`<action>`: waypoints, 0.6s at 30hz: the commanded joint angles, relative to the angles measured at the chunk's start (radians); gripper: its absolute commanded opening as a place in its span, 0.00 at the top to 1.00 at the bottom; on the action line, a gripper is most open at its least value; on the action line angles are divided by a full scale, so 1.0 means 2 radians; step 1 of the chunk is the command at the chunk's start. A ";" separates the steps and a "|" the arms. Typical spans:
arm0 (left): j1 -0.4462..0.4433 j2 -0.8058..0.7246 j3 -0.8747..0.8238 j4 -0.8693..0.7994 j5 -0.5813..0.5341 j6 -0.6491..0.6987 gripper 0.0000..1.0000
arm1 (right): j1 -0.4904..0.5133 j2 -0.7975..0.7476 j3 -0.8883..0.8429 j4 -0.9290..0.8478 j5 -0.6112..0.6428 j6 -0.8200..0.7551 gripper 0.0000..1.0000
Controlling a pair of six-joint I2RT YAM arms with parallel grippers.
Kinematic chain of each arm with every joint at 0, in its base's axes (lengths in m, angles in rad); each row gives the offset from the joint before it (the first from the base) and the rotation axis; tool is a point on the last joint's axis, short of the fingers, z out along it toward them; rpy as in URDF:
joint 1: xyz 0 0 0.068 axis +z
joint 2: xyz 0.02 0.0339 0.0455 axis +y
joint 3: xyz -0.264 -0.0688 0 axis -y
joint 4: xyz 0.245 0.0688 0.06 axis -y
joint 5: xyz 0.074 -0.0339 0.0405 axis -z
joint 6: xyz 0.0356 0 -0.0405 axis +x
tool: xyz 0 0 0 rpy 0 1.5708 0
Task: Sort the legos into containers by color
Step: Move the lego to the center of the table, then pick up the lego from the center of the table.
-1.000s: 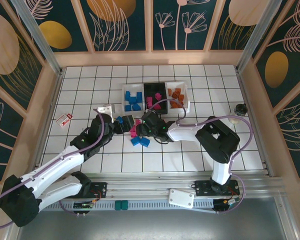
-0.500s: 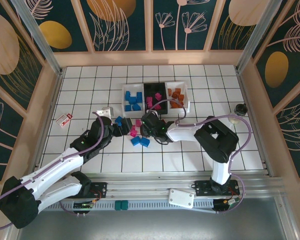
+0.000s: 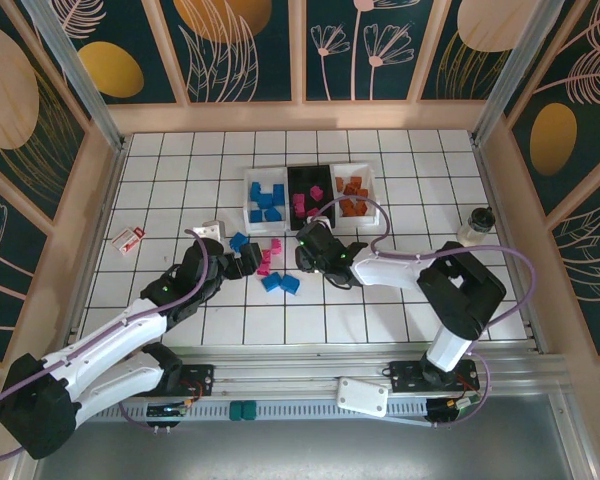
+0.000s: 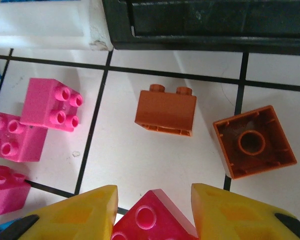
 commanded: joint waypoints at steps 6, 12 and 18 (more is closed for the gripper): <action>-0.001 -0.003 -0.001 -0.008 -0.007 -0.008 0.01 | -0.002 0.021 -0.007 -0.011 0.001 0.002 0.48; -0.001 0.000 -0.001 -0.007 -0.008 -0.007 0.01 | -0.002 0.033 -0.009 -0.011 0.002 0.005 0.42; -0.001 0.009 0.000 -0.006 -0.007 -0.008 0.01 | 0.006 0.042 -0.010 -0.024 0.008 0.009 0.39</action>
